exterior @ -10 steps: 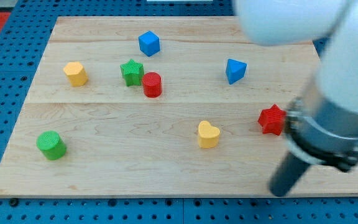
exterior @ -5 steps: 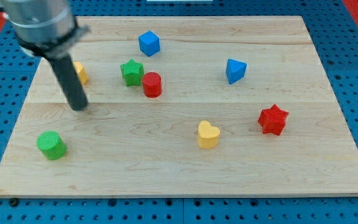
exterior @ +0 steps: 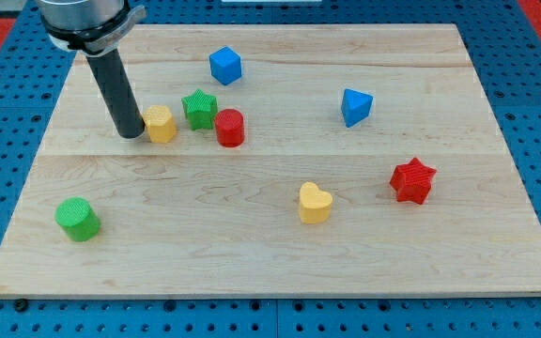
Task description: Push yellow hexagon along with red circle closer to the yellow heart
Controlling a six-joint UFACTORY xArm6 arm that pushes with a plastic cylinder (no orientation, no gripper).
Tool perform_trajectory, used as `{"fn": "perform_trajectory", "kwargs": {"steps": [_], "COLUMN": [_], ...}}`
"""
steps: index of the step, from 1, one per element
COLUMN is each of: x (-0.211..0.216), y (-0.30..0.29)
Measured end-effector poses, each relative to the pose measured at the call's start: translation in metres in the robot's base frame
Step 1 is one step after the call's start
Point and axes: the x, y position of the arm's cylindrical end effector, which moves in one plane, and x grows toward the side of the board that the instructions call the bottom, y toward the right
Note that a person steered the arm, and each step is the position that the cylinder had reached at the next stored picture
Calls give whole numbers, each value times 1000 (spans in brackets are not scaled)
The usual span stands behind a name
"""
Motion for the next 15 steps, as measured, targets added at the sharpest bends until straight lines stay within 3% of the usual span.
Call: {"fn": "perform_trajectory", "kwargs": {"steps": [1, 4, 5, 6, 13, 15], "x": [-29, 18, -28, -28, 17, 37], "y": [-13, 15, 39, 65, 184, 185]}}
